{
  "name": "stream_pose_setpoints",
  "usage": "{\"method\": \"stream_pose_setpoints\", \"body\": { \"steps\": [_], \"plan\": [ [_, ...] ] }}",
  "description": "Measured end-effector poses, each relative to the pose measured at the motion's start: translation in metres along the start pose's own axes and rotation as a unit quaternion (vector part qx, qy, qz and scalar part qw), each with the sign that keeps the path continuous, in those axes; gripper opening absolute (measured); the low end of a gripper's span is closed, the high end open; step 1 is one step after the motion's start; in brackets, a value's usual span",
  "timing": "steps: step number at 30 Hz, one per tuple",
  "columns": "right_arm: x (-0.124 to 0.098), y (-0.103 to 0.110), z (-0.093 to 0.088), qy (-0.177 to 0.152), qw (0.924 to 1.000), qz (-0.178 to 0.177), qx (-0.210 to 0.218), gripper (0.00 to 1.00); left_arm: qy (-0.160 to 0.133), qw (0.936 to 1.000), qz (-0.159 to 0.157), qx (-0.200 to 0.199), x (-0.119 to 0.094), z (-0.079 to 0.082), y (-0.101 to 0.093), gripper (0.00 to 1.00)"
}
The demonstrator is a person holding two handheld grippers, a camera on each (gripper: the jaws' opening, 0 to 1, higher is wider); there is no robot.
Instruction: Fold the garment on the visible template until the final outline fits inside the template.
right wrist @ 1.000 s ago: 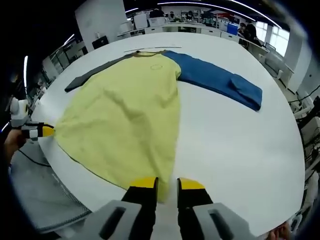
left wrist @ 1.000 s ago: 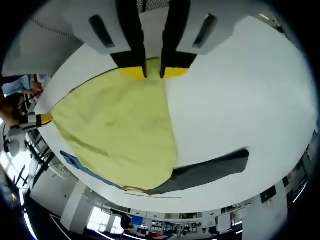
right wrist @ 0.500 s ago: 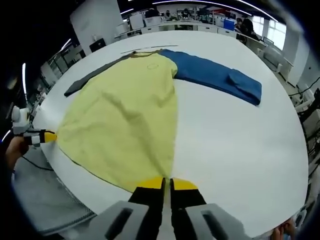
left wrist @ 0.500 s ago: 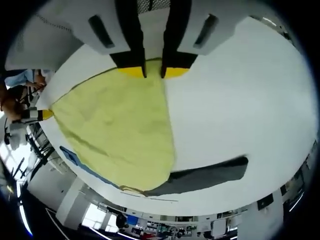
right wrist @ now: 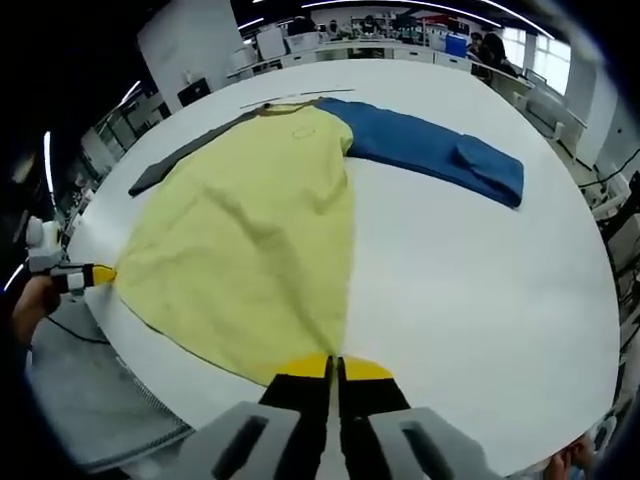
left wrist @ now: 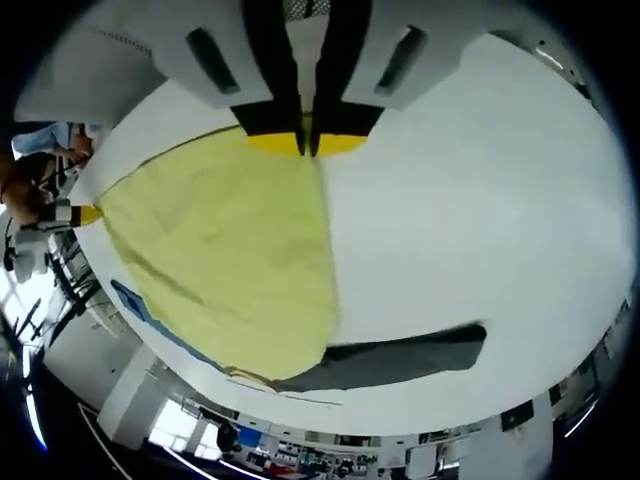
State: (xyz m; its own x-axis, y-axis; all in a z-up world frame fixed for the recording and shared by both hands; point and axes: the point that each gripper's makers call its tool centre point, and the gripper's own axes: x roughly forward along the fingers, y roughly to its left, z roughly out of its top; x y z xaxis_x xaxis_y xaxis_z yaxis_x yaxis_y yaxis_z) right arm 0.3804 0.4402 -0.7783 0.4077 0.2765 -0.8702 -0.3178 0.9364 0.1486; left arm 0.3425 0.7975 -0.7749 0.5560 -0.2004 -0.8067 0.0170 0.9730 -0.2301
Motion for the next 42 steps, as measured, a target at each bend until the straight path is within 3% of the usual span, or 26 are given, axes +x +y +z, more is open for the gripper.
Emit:
{"method": "stream_pose_setpoints", "body": {
  "steps": [11,20,42],
  "plan": [
    [-0.006,-0.001,-0.002,0.000,0.9999,0.009,-0.007,0.00,-0.011,0.9999,-0.008,0.003,-0.011,0.000,0.005,0.00],
    [-0.009,-0.002,-0.011,0.006,0.9999,0.010,-0.008,0.00,0.002,0.9997,-0.014,0.020,-0.017,-0.010,-0.001,0.00],
    [-0.018,0.001,-0.022,0.026,0.9993,0.017,-0.019,0.00,0.008,0.9997,0.003,0.023,-0.023,-0.023,0.001,0.00]
  ]
}}
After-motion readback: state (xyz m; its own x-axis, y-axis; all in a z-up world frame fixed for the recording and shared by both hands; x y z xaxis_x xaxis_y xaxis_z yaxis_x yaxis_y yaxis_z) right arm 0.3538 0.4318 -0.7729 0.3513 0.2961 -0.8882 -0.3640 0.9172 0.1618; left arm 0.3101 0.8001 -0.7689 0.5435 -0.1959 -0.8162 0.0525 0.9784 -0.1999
